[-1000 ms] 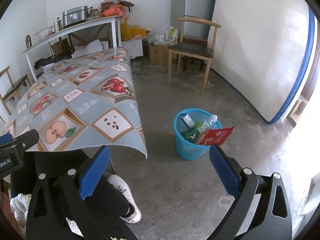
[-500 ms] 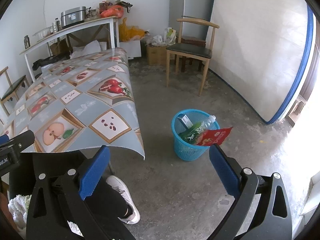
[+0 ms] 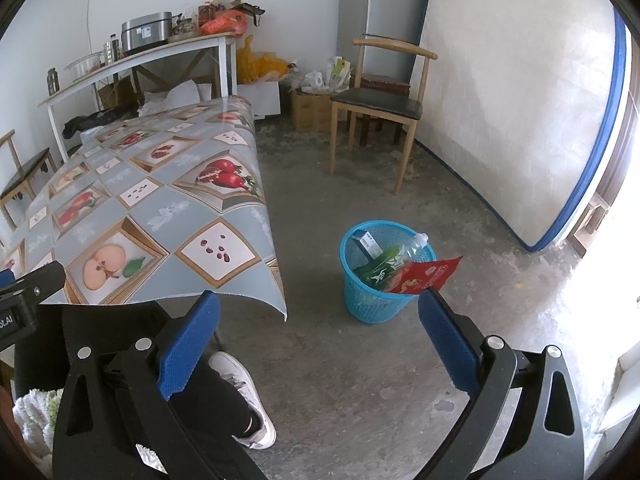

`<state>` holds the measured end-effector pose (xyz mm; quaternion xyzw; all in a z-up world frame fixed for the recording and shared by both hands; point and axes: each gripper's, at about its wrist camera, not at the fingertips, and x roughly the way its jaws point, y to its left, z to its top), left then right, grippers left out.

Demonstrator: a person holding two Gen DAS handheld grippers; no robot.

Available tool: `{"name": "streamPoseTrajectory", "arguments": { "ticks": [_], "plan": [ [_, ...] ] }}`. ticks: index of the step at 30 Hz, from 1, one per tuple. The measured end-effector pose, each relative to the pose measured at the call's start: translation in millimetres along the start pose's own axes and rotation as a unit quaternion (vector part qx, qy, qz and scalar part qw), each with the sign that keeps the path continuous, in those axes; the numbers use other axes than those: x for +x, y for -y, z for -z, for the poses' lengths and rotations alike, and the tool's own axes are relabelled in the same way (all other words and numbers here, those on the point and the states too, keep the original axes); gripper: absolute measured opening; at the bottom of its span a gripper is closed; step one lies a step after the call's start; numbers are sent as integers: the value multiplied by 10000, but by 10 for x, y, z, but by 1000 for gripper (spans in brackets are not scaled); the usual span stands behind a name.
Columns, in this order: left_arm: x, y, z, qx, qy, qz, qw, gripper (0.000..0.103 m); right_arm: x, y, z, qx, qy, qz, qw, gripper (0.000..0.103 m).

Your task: Collect trash

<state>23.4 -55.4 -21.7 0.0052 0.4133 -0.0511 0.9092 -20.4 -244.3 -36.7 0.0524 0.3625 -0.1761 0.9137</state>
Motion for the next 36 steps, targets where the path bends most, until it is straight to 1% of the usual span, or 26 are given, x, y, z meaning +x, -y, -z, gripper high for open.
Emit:
{"name": "streamPoseTrajectory", "arguments": {
  "ticks": [11,36],
  "plan": [
    [24,2,22,69,-49,43,10000,94,-8,2,1,-7,10,17,10000,97],
    [22,15,25,61,-67,41,10000,94,-24,8,-31,-23,25,48,10000,97]
  ]
}}
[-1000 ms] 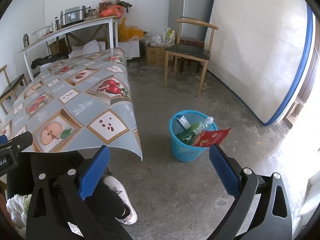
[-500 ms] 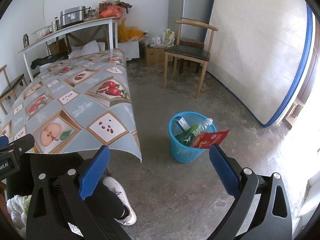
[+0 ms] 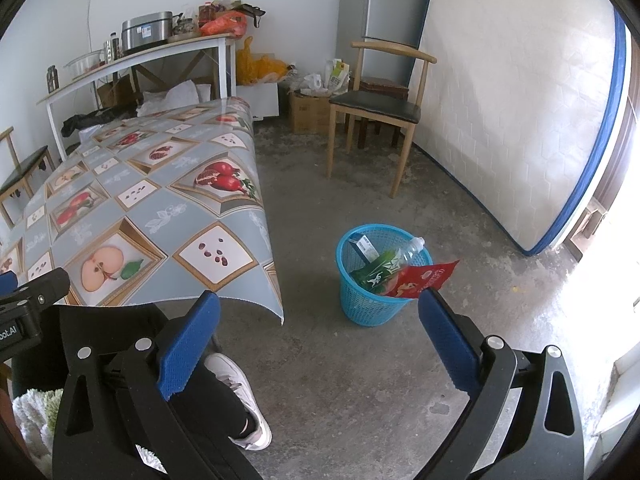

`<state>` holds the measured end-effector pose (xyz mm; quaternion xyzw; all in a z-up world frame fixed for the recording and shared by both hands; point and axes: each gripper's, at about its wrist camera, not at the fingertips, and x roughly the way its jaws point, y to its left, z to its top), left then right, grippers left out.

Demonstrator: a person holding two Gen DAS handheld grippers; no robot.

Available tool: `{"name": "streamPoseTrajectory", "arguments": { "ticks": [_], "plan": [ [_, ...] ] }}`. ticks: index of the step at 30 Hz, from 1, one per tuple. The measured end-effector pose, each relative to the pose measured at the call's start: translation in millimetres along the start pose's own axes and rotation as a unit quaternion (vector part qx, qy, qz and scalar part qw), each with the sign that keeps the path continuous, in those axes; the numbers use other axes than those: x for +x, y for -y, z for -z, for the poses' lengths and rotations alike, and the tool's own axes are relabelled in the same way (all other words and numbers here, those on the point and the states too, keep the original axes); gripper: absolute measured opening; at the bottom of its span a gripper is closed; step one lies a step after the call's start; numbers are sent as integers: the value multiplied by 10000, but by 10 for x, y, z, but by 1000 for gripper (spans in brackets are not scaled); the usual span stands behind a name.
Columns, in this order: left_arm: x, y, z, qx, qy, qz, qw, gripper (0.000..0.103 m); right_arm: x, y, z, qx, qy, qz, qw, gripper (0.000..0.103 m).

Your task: Collect trash

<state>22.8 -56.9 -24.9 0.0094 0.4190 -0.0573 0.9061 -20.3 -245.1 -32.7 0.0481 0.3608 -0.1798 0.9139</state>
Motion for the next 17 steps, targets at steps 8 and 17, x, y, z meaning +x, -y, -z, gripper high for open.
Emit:
{"name": "streamPoseTrajectory", "arguments": {
  "ticks": [8,17],
  "plan": [
    [0,-3,-5,-6,0,2,10000,94,-6,-7,3,-1,0,-3,10000,97],
    [2,24,3,-12,-21,6,10000,94,-3,-4,-1,-5,-2,3,10000,97]
  ]
}}
